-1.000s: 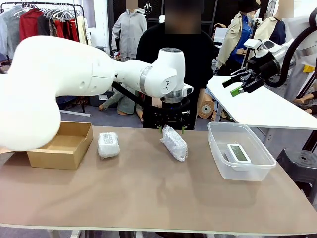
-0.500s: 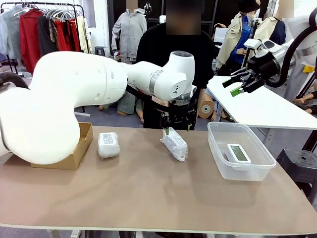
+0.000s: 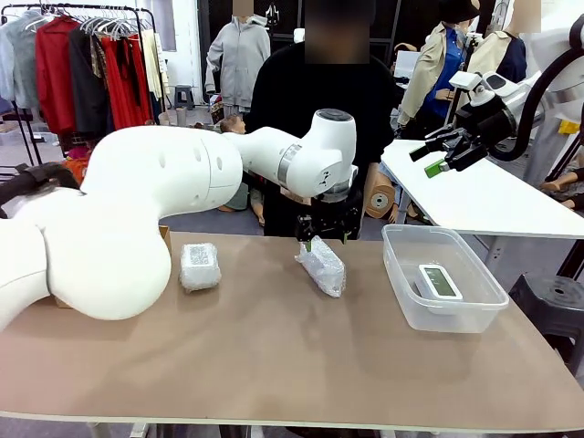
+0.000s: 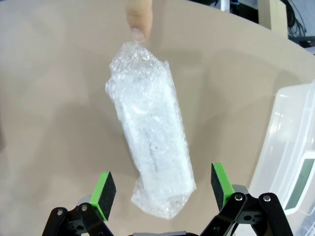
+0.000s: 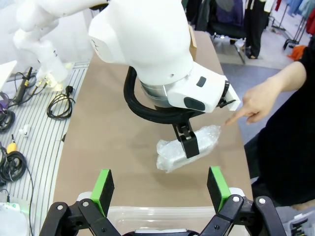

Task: Separate and place wrapped and unwrapped clocks.
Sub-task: Pick up the Digital clock indicated by the person.

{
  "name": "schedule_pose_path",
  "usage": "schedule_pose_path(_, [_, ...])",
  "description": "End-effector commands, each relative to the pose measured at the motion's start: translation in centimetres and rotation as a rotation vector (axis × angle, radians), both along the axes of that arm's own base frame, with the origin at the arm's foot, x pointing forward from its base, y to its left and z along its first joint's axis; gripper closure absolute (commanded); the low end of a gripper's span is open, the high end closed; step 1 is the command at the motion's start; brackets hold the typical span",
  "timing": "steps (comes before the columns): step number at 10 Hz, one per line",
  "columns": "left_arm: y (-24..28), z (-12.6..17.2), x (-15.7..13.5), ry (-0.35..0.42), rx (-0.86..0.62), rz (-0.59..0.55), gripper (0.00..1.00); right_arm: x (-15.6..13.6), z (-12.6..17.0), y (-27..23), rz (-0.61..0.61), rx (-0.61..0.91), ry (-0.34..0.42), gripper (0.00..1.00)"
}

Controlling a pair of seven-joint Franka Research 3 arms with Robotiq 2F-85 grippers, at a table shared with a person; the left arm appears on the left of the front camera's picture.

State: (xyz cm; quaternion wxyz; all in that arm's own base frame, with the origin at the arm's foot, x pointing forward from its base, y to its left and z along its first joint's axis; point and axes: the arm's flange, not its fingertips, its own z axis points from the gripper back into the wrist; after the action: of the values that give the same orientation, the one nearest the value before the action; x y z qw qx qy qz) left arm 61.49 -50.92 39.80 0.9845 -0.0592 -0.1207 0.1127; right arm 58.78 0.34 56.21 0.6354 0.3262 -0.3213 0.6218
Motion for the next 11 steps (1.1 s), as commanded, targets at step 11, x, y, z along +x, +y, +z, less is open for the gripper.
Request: schedule_pose_path(11, [-0.9, -4.3, 4.0, 0.031, -0.003, 0.081, 0.00, 0.0, 0.1, 0.1, 0.000, 0.009, -0.001, 0.00])
